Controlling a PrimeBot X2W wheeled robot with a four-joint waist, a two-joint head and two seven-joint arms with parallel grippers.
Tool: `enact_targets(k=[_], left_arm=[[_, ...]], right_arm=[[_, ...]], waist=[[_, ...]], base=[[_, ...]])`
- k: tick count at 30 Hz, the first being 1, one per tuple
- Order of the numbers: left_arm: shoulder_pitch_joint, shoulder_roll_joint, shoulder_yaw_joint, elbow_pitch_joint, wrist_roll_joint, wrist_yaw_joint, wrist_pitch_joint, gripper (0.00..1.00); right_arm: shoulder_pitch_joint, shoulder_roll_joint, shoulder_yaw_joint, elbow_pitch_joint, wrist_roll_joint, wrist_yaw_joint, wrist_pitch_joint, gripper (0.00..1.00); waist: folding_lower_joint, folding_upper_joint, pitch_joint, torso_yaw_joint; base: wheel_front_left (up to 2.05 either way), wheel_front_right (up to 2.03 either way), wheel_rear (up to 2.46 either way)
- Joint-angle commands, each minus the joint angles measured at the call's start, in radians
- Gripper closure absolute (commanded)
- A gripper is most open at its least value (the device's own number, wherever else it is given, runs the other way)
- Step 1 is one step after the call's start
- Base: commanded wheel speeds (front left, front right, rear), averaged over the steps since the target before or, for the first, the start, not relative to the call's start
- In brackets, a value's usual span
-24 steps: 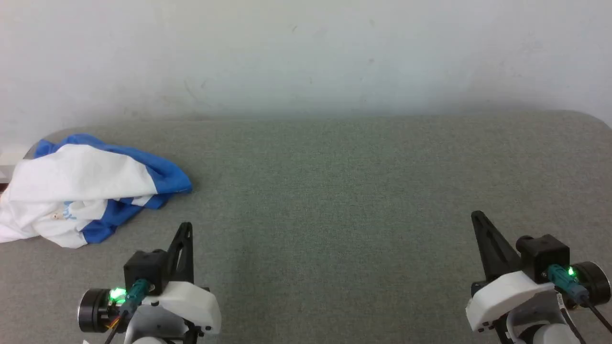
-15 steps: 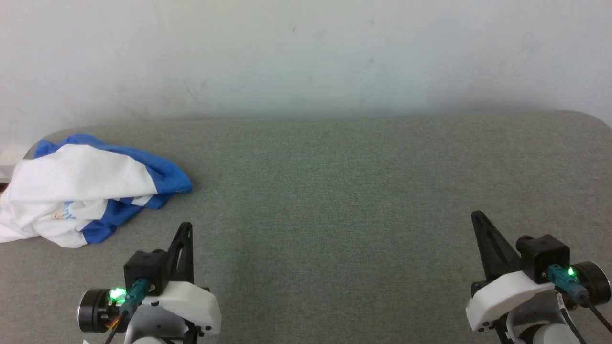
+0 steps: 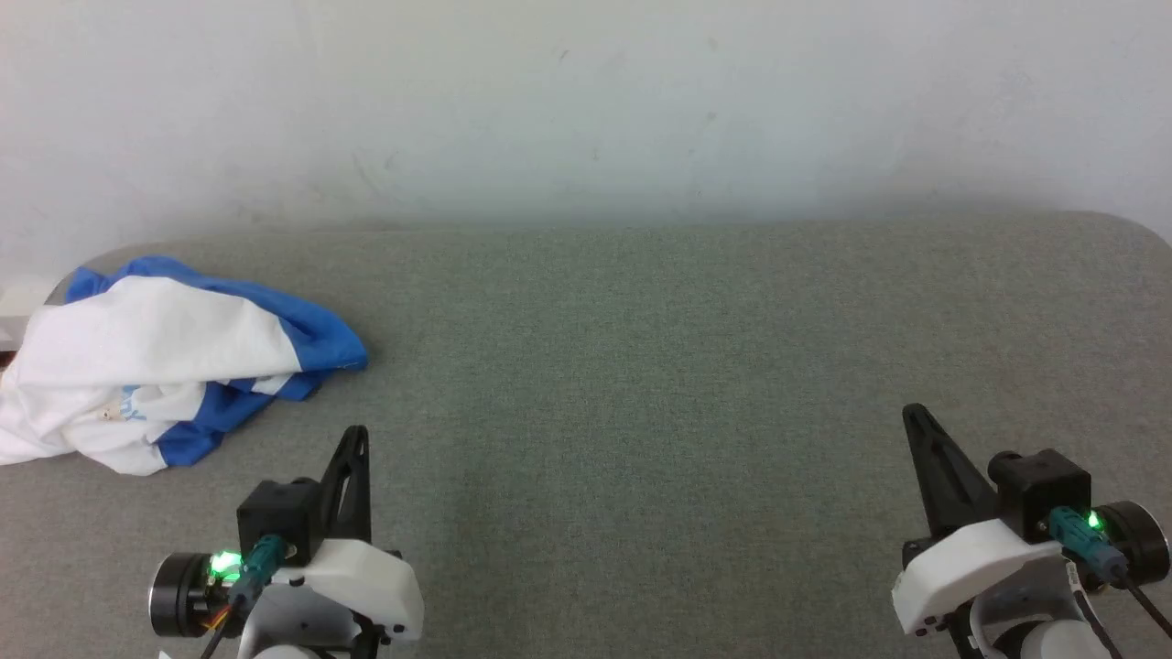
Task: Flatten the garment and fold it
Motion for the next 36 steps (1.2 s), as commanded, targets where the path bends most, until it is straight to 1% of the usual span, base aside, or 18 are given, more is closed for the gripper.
enact_targets(k=[1, 27, 28, 36], left_arm=[[-0.013, -0.001, 0.004, -0.006, 0.007, 0.007, 0.0, 1.0], [-0.013, -0.001, 0.004, -0.006, 0.007, 0.007, 0.0, 1.0], [0.0, 0.0, -0.001, 0.0, 0.0, 0.0, 0.0, 0.0], [0.0, 0.0, -0.008, 0.004, -0.006, 0.004, -0.01, 0.0]], right_arm=[[-0.015, 0.004, 0.0, -0.005, -0.007, -0.002, 0.0, 1.0], [-0.015, 0.004, 0.0, -0.005, -0.007, -0.002, 0.0, 1.0], [0.0, 0.0, 0.0, 0.0, 0.0, 0.0, 0.0, 0.0], [0.001, -0.001, -0.004, 0.007, 0.009, 0.0, -0.01, 0.0]], waist=[[0.0, -0.0001, 0.0, 0.0], [0.0, -0.0001, 0.0, 0.0], [0.0, -0.0001, 0.0, 0.0], [0.0, -0.0001, 0.0, 0.0]], base=[[0.0, 0.0, 0.0], [0.0, 0.0, 0.0], [0.0, 0.0, 0.0], [0.0, 0.0, 0.0]])
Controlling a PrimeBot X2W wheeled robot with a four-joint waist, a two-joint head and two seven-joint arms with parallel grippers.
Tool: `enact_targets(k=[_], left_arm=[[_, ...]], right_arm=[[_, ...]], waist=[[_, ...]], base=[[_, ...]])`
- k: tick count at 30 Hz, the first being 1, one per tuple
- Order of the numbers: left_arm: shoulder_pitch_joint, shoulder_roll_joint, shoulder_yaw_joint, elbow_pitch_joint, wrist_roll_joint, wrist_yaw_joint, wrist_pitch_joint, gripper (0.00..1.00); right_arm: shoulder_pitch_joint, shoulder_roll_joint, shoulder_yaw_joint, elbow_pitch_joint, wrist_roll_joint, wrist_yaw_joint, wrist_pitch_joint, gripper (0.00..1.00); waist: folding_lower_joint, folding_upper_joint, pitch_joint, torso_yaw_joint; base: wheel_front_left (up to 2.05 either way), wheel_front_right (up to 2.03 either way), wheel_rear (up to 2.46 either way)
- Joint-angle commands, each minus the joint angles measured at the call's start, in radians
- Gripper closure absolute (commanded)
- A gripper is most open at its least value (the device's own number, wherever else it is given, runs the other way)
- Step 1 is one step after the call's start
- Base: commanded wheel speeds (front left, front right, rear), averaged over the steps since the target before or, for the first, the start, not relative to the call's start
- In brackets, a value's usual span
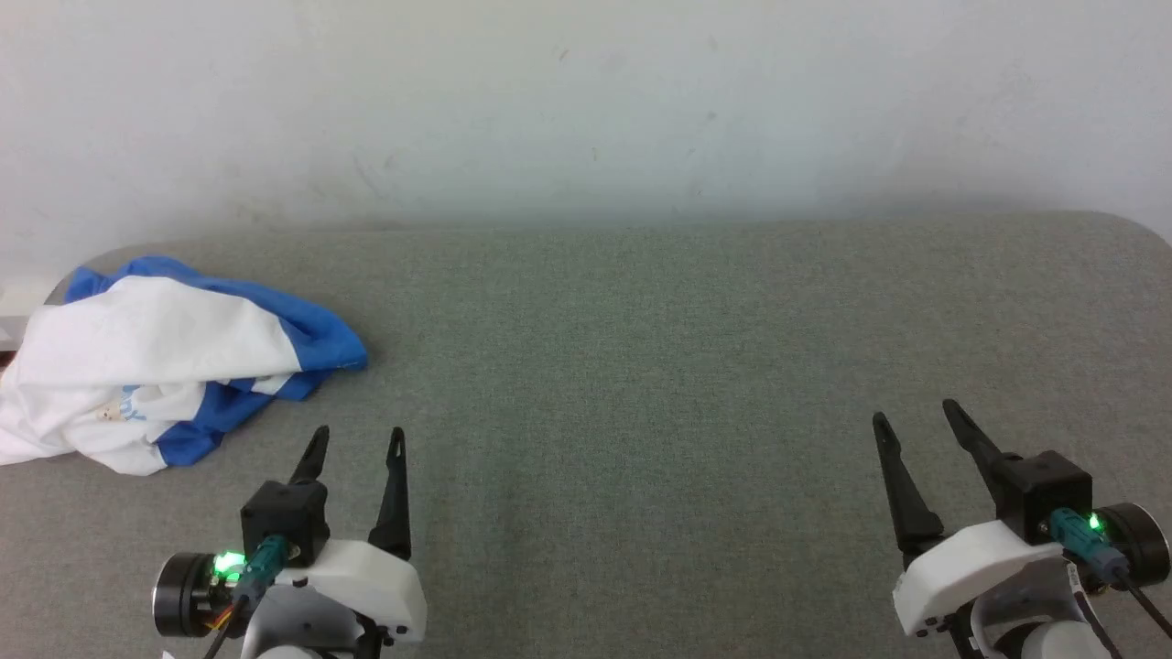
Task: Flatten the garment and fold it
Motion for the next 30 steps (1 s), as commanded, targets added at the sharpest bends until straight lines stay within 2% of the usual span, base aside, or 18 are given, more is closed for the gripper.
enact_targets(k=[1, 30], left_arm=[[0.0, 0.0, -0.004, 0.003, -0.006, 0.005, -0.01, 0.0], [0.004, 0.0, -0.038, 0.017, -0.044, 0.031, -0.071, 0.0]], right_arm=[[0.0, 0.0, -0.003, 0.003, 0.008, 0.0, -0.01, 0.0], [0.007, 0.001, -0.008, -0.01, 0.033, -0.001, -0.07, 0.0]], waist=[[0.0, -0.0001, 0.0, 0.0], [0.0, -0.0001, -0.003, 0.016]], base=[[0.0, 0.0, 0.0], [0.0, 0.0, 0.0]])
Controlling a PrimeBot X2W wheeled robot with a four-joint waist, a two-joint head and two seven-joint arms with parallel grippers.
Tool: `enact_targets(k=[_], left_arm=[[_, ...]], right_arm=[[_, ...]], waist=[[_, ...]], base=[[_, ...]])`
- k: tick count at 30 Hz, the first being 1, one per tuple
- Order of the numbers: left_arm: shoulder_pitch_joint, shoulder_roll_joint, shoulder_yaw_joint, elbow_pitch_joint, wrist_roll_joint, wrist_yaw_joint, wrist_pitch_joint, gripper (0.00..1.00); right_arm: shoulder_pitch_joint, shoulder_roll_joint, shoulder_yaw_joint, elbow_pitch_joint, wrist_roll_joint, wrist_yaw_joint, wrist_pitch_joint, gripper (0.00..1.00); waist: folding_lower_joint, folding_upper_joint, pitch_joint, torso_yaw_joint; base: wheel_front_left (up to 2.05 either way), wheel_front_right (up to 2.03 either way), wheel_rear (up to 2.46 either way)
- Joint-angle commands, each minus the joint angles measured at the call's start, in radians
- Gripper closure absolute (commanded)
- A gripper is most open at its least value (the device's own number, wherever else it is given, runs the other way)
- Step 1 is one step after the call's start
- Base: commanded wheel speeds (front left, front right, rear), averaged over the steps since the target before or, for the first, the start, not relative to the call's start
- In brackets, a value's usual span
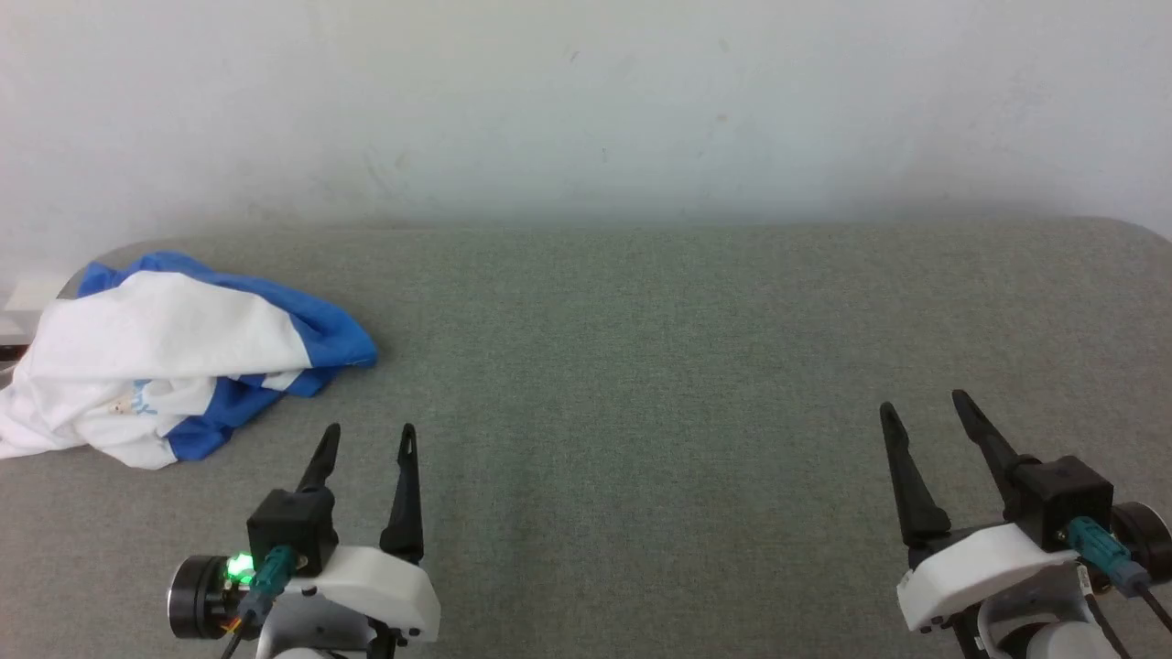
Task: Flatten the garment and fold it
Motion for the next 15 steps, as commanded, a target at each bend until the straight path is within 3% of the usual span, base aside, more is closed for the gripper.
enact_targets(k=[1, 15], left_arm=[[0.003, 0.0, -0.005, 0.004, -0.007, 0.006, -0.011, 0.0], [0.017, 0.0, -0.009, 0.002, -0.018, 0.018, -0.04, 0.0]], right_arm=[[0.006, 0.001, -0.001, -0.003, 0.007, -0.001, -0.011, 0.0], [0.018, 0.002, 0.02, 0.005, 0.01, -0.001, -0.041, 0.0]], waist=[[0.0, -0.0001, -0.001, 0.005], [0.0, -0.0001, -0.021, 0.071]], base=[[0.0, 0.0, 0.0], [0.0, 0.0, 0.0]])
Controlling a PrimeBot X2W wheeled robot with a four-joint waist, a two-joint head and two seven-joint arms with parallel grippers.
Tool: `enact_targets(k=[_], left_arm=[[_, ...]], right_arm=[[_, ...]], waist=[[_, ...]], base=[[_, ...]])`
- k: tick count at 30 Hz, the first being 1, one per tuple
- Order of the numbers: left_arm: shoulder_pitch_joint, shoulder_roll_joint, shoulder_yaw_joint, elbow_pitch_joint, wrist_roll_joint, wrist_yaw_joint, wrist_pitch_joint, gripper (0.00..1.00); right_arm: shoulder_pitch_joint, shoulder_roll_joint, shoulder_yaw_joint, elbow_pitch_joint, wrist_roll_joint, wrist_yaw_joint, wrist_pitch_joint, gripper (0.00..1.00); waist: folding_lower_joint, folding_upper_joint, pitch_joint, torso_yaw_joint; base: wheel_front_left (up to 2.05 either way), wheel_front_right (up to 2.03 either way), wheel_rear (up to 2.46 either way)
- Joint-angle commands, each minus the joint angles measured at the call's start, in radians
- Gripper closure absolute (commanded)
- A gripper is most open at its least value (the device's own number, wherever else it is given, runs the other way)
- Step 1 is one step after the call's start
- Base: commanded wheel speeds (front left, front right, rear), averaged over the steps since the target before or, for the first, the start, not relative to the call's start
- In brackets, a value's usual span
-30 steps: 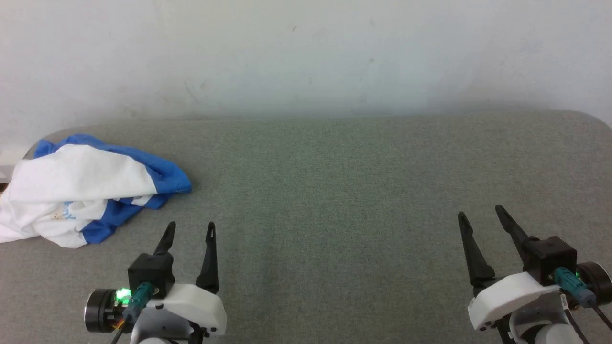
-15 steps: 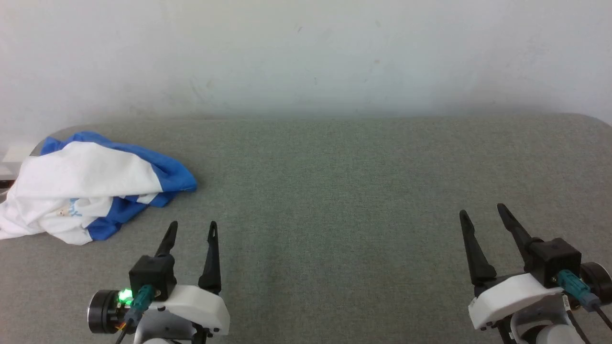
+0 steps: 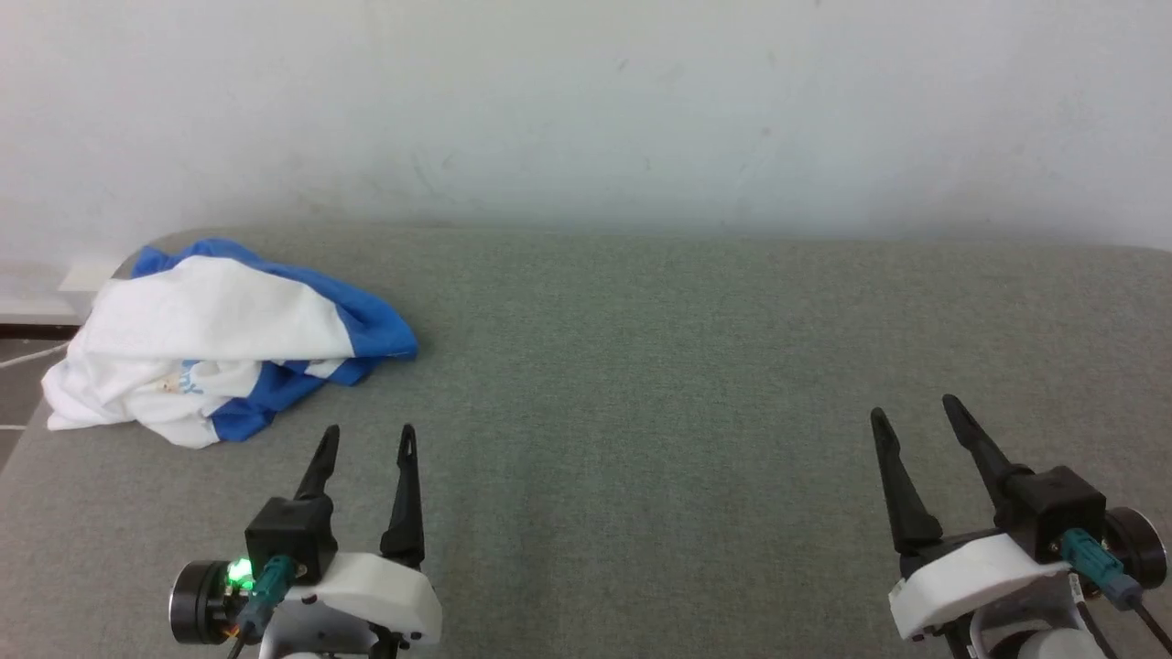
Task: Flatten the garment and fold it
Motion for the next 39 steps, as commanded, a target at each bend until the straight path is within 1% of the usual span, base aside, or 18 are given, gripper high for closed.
enact_targets(k=[1, 11, 39], left_arm=[[0.012, 0.0, -0.003, -0.001, -0.007, 0.009, -0.016, 0.0], [0.02, 0.0, -0.013, -0.005, -0.008, 0.019, -0.037, 0.0], [0.048, 0.0, -0.035, 0.006, -0.012, 0.017, -0.093, 0.0]], right_arm=[[0.01, 0.002, 0.005, 0.002, 0.011, -0.001, -0.013, 0.0], [0.012, 0.002, 0.013, 0.008, 0.025, -0.001, -0.034, 0.0], [0.03, 0.003, 0.038, 0.018, 0.062, -0.001, -0.09, 0.0]], waist=[[0.0, -0.0001, -0.006, 0.022], [0.0, -0.0001, -0.011, 0.087], [0.0, -0.0001, -0.038, 0.262]], base=[[0.0, 0.0, 0.0], [0.0, 0.0, 0.0], [0.0, 0.0, 0.0]])
